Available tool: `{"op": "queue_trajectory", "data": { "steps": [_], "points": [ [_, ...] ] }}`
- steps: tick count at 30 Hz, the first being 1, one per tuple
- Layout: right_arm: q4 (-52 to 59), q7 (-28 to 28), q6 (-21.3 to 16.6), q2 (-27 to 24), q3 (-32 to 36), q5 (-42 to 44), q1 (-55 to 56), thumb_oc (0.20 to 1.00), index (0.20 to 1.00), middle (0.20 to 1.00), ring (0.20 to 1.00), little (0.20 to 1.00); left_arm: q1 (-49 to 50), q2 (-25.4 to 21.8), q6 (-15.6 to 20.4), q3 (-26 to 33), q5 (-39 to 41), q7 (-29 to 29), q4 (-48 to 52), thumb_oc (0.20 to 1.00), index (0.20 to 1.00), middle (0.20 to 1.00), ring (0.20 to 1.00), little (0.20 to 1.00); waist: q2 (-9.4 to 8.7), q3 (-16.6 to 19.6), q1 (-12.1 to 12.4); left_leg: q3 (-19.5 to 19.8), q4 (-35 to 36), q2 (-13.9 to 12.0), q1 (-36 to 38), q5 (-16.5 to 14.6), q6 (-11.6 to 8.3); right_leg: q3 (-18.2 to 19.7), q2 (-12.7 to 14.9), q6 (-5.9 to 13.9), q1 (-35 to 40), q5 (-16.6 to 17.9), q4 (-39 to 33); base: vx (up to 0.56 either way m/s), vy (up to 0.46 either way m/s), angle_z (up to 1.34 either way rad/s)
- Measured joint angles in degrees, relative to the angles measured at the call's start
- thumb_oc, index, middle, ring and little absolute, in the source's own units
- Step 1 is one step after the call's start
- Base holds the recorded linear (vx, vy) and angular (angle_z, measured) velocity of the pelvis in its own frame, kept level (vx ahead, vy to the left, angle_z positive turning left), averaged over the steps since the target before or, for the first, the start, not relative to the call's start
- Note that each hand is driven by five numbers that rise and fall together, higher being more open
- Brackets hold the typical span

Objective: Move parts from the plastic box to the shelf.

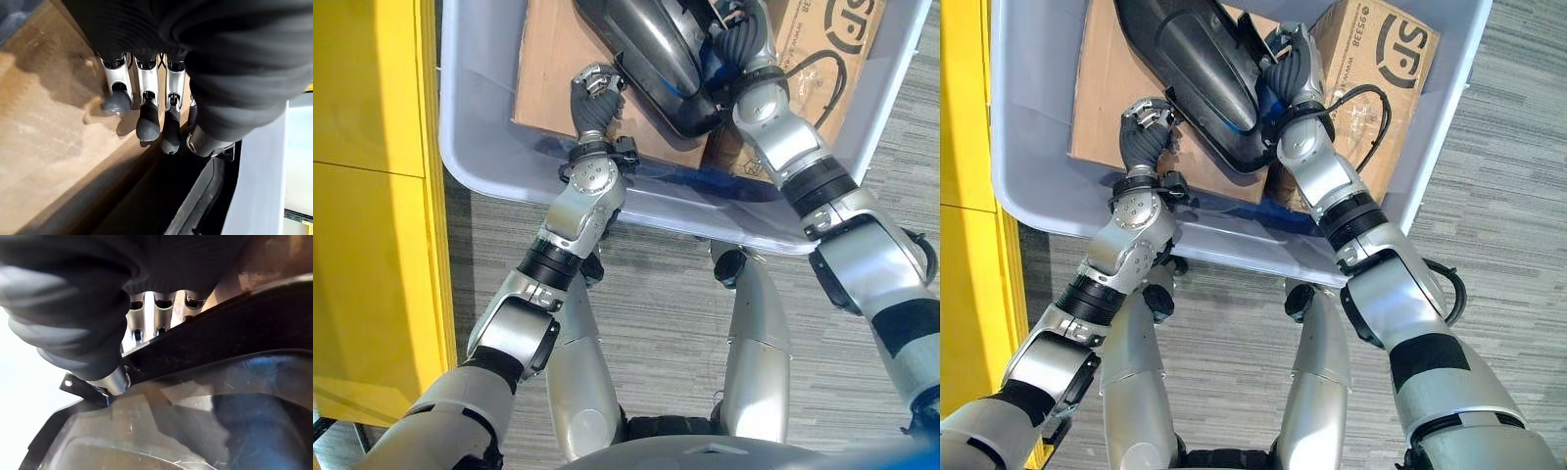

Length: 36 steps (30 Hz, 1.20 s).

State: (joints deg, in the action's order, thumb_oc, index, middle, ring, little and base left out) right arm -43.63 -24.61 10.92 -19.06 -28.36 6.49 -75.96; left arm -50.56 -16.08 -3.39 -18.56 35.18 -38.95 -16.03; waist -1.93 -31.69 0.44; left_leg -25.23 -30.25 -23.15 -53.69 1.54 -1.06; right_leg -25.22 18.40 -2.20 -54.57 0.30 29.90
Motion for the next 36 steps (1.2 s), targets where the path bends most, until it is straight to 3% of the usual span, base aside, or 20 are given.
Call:
{"op": "queue_trajectory", "data": {
  "steps": [8,11,13,14,15,17,21,24,29,36],
  "points": [
    [-0.1,0.9,2.4,0.0,-1.3,0.1,0.4,0.200,0.200,0.200,0.200,0.200,0.0,0.0,0.6,-0.4,2.7,-0.1,-1.6,0.200,0.200,0.200,0.200,0.200,-0.03,0.0,-0.3,-1.1,0.3,0.1,1.7,-0.3,0.13,0.7,-0.3,0.19,1.3,1.2,-1.5,-0.01,0.008,-0.04],
    [-0.1,0.8,2.4,0.2,-1.5,0.2,1.9,0.200,0.200,0.200,0.200,0.200,0.5,0.1,0.6,-0.5,5.2,-0.1,-1.7,0.329,0.329,0.329,0.329,0.329,-0.09,0.0,-0.4,-1.3,0.6,0.1,2.8,-0.3,0.11,0.7,-0.3,0.21,2.5,1.2,-1.8,0.00,0.000,0.00],
    [-0.1,0.7,2.4,0.5,-1.5,0.2,2.9,0.200,0.200,0.200,0.200,0.200,1.0,0.1,0.6,-0.5,6.2,0.0,-1.7,0.445,0.445,0.445,0.445,0.445,-0.10,0.0,-0.6,-1.3,0.9,0.2,3.5,-0.3,0.10,0.7,-0.4,0.29,3.1,1.2,-2.1,-0.01,0.016,0.00],
    [-0.1,0.0,2.0,0.8,-1.5,0.2,3.7,0.200,0.200,0.200,0.200,0.200,1.5,0.1,0.6,-0.6,6.4,0.1,-1.7,0.953,0.953,0.953,0.953,0.953,-0.12,0.0,-0.7,-1.6,1.2,0.3,4.1,-0.3,0.09,0.7,-0.4,0.35,3.6,1.3,-2.3,-0.02,0.030,-0.01],
    [-0.1,-0.6,1.7,1.1,-1.6,0.2,4.2,0.200,0.200,0.200,0.200,0.200,1.9,0.1,0.7,-0.6,6.4,0.3,-1.7,1.000,1.000,1.000,1.000,1.000,-0.15,0.0,-0.8,-1.8,1.3,0.3,4.5,-0.3,0.08,0.8,-0.4,0.40,3.9,1.4,-2.5,-0.04,0.059,-0.06],
    [-0.1,-2.1,0.8,1.4,-1.6,-0.9,5.2,0.200,0.200,0.200,0.200,0.200,3.1,0.1,1.3,-0.6,6.3,0.4,-1.7,1.000,1.000,1.000,1.000,1.000,-0.16,0.0,-0.8,-2.3,1.9,0.5,5.3,-0.3,0.08,1.1,-0.6,0.54,4.3,1.8,-3.4,-0.04,0.064,-0.06],
    [0.3,-5.2,0.4,0.6,-2.1,-15.4,6.8,0.200,0.200,0.200,0.200,0.200,4.4,0.0,0.1,-1.4,6.1,2.8,-1.7,1.000,1.000,1.000,1.000,1.000,-0.28,-0.1,-1.3,-2.8,2.2,0.7,6.9,-0.6,0.21,1.3,-1.2,0.98,6.4,3.0,-5.7,-0.03,0.056,-0.04],
    [7.3,-5.5,1.1,-2.0,-2.9,-23.2,8.7,0.200,0.200,0.200,0.200,0.200,4.8,0.0,-0.4,-3.4,6.0,4.2,-1.4,1.000,1.000,1.000,1.000,1.000,-0.41,-0.2,-1.9,-3.3,2.2,0.8,8.3,-0.9,0.33,1.4,-1.4,1.15,7.8,3.6,-6.6,-0.03,0.060,-0.05],
    [11.5,-4.8,1.3,0.8,-6.7,-28.0,8.9,0.200,0.200,0.200,0.200,0.200,6.5,0.9,-1.0,-4.0,6.4,4.5,-1.7,1.000,1.000,1.000,1.000,1.000,-0.55,-0.2,-3.0,-5.0,2.3,0.2,12.5,-1.5,0.00,3.1,-2.2,1.33,10.7,4.1,-8.0,-0.03,0.052,-0.16],
    [12.6,-5.0,2.1,0.5,-6.9,-29.2,8.9,0.200,0.200,0.200,0.200,0.200,6.8,2.1,-1.1,-4.6,7.1,4.8,-1.7,1.000,1.000,1.000,1.000,1.000,-0.54,-0.2,-3.4,-5.7,2.2,0.1,14.3,-1.5,-0.02,3.9,-2.5,1.16,11.7,4.4,-8.0,-0.01,0.015,-0.04]
  ]
}}
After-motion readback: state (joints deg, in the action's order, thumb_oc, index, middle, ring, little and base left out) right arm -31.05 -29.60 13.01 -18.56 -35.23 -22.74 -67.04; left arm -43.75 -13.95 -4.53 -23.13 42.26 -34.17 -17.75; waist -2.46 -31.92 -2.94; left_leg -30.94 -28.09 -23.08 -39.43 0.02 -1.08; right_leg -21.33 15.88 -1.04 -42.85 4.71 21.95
